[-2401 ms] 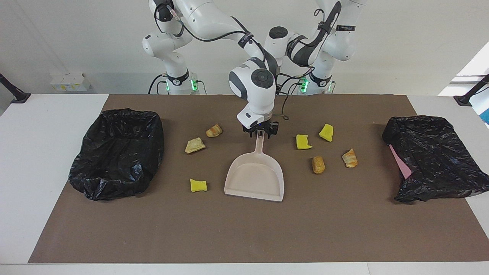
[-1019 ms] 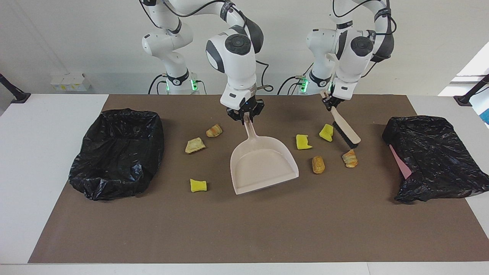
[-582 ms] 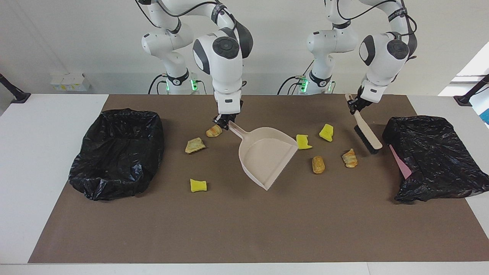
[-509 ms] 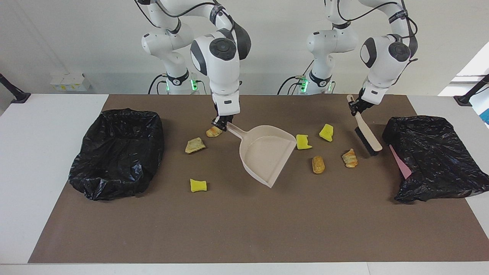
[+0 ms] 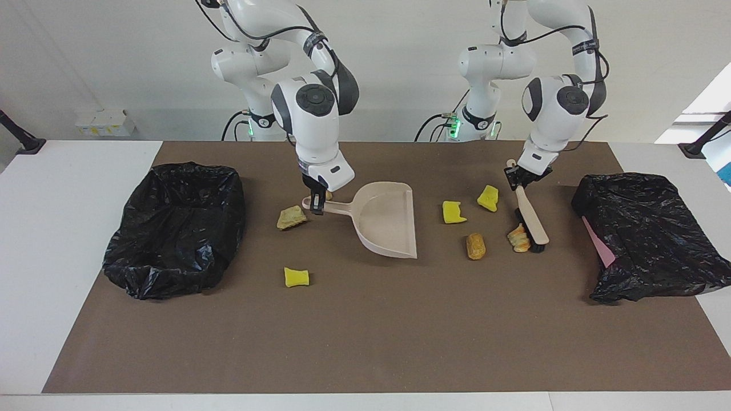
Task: Sweep and dump trash in bin
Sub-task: 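Sweep bread chunks into the dustpan with the brush in the left gripper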
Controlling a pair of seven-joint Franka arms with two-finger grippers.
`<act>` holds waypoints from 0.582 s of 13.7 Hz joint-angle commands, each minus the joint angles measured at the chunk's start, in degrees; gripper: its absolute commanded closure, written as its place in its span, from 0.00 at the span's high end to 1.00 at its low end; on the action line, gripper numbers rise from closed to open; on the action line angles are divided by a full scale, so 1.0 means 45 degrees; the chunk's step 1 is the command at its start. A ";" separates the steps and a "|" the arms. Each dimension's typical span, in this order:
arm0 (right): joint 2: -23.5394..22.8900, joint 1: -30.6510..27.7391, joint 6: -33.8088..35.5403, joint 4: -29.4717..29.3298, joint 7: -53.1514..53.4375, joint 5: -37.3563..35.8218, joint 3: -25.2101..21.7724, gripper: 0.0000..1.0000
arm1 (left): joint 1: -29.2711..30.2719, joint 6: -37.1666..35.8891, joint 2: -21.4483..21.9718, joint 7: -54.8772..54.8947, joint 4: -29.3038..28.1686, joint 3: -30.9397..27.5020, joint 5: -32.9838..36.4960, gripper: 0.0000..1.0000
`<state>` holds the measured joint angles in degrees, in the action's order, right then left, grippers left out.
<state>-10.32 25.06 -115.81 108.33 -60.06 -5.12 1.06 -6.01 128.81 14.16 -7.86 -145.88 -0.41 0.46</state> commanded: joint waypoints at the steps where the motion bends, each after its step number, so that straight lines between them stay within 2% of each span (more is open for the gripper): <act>1: 0.0359 0.0016 -0.0534 0.0847 -0.0385 -0.0715 0.0077 0.00 | -0.0966 0.0555 -0.1111 0.0516 0.0754 -0.0105 -0.0570 0.00; 3: 0.0418 0.0171 -0.0613 0.1142 -0.0424 -0.0892 0.0077 0.00 | -0.1437 0.0555 -0.1817 0.0691 0.1401 -0.0066 -0.0610 0.00; 8: 0.0477 0.0387 -0.1296 0.1923 -0.0424 -0.1479 0.0096 0.00 | -0.2374 0.0477 -0.1819 0.1786 0.1423 -0.0008 -0.1293 0.00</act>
<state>-10.20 27.17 -119.31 114.02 -60.28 -10.58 1.27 -14.57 130.91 6.62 -1.61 -140.02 0.09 -4.04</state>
